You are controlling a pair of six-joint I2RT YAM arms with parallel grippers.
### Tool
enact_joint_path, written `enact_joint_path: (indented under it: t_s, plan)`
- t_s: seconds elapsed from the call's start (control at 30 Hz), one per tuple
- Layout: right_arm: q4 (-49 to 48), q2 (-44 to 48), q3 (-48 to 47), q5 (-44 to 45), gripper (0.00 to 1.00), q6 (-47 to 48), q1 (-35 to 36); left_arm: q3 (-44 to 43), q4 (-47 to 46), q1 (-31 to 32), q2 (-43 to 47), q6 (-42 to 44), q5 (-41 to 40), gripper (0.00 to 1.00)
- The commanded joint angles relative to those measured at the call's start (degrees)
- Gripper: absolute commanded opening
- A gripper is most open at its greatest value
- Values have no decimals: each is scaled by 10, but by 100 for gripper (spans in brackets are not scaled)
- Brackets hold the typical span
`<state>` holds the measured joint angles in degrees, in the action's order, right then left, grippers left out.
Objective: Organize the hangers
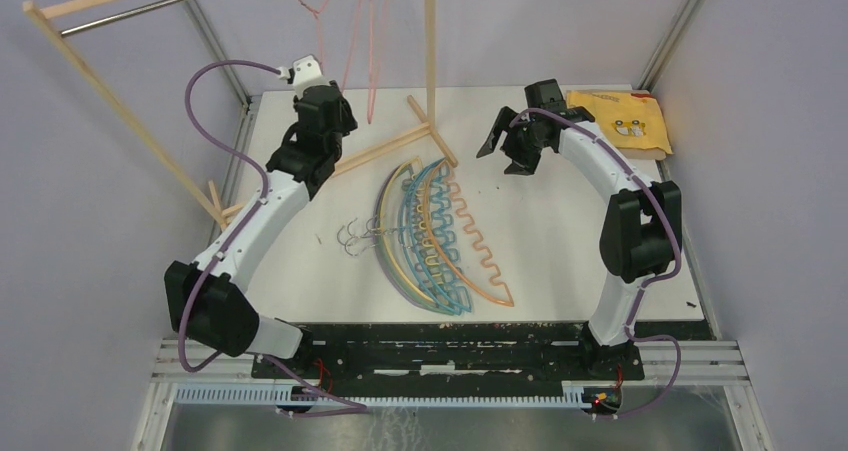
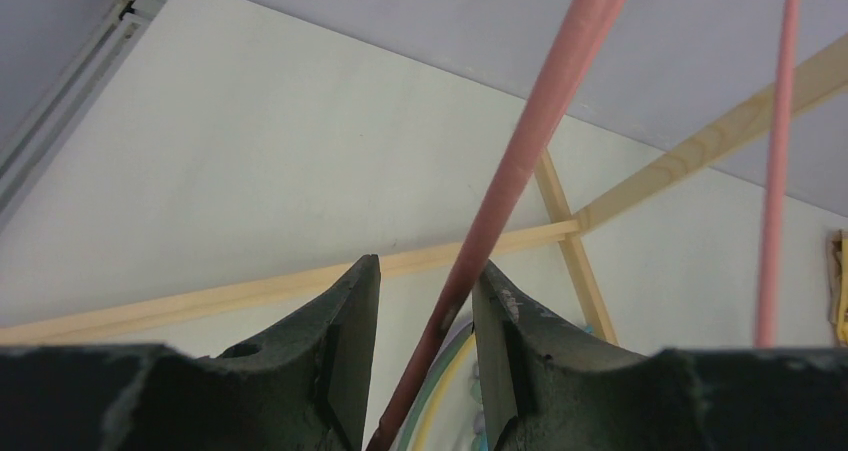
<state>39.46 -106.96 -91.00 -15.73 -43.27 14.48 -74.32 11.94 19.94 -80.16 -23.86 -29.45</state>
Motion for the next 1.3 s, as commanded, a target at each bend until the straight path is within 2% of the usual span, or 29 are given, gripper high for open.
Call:
enact_joint_path:
  t_s: [0.0,0.4,0.47,0.57,0.67,0.77,0.93,1.13,1.2,1.27]
  plan:
    - [-22,5,2,-7,86,-4,-2,-32,14,24,-23,-27,-6,3]
    - [-28,2,8,-11,86,-8,-4,-55,19,57,-39,-21,-25,3]
    - [-29,1,8,-11,86,-7,-4,-51,20,57,-32,-16,-30,11]
    - [-28,1,8,-11,86,-8,-4,-47,18,57,-17,-9,-30,13]
    - [-27,0,6,-12,87,-7,-4,-41,11,57,5,2,-22,27]
    - [-28,-1,5,-12,86,-8,-4,-39,10,57,29,15,-10,37]
    - [-27,2,6,-13,87,-9,-4,-30,14,57,71,33,10,64]
    - [-25,5,6,-10,88,-8,-4,-21,14,56,114,58,56,93]
    - [-23,5,5,-11,88,-8,-4,-21,16,56,124,63,67,100]
    - [-24,7,4,-11,89,-6,-4,-21,16,55,134,70,70,99]
